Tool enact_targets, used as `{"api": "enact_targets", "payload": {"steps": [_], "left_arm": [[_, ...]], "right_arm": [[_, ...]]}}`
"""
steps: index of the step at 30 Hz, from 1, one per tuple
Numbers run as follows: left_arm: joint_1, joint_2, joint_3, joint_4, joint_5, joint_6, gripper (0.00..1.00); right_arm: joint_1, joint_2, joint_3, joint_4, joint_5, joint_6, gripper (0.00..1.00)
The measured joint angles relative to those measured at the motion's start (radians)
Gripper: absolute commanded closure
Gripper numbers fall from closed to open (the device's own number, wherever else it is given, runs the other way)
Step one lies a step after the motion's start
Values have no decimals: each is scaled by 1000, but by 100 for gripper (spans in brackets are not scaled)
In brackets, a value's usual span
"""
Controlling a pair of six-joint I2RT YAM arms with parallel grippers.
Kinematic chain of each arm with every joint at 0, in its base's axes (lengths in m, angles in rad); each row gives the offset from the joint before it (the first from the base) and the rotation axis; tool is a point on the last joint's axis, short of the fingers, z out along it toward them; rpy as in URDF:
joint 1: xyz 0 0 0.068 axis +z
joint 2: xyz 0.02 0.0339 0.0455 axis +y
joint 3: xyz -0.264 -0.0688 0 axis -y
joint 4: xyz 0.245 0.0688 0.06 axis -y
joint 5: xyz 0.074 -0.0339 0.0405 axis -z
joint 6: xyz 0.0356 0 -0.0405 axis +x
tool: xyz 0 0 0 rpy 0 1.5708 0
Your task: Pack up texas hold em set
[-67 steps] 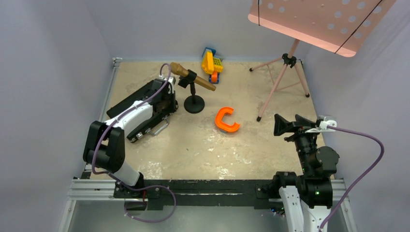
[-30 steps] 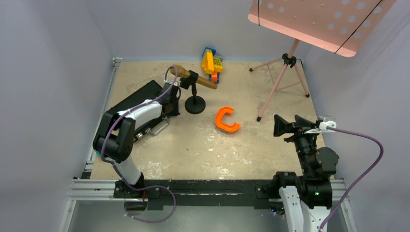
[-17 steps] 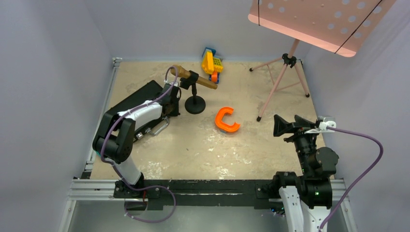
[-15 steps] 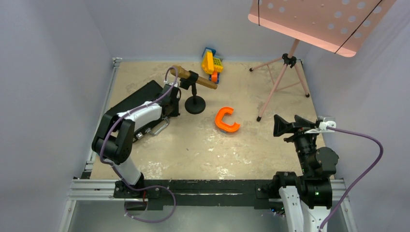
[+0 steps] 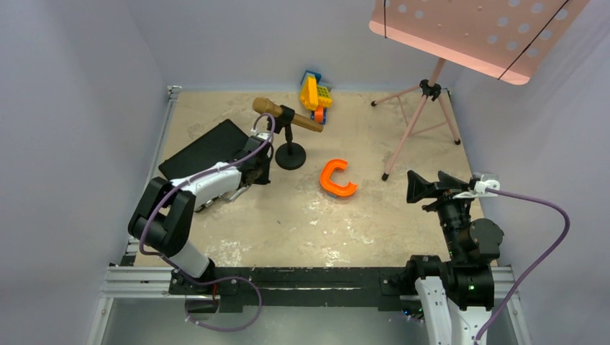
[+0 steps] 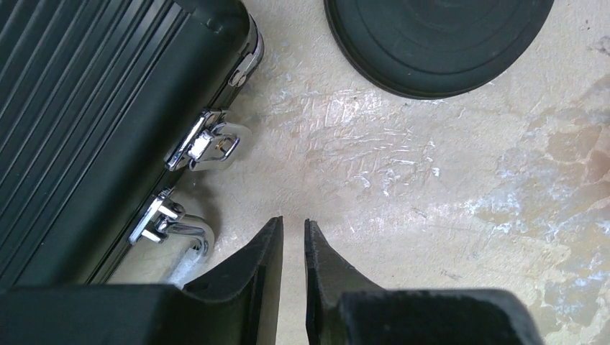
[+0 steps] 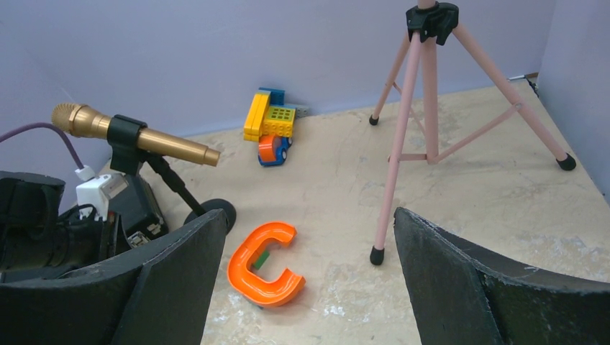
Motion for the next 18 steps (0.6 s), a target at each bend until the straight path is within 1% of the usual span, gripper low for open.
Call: {"api": "enact_targets", "payload": {"steps": [4, 10, 15, 18], "left_arm": [[0, -28, -5, -4, 1, 1, 77], [0, -104, -5, -52, 1, 6, 76], [4, -182, -3, -144, -55, 38, 76], [35, -226, -3, -177, -80, 47, 76]], "right_arm": [[2, 0, 0, 0, 0, 0, 9], [2, -1, 0, 0, 0, 0, 9], [2, -6, -1, -1, 0, 0, 9], [2, -8, -1, 1, 0, 0, 9]]}}
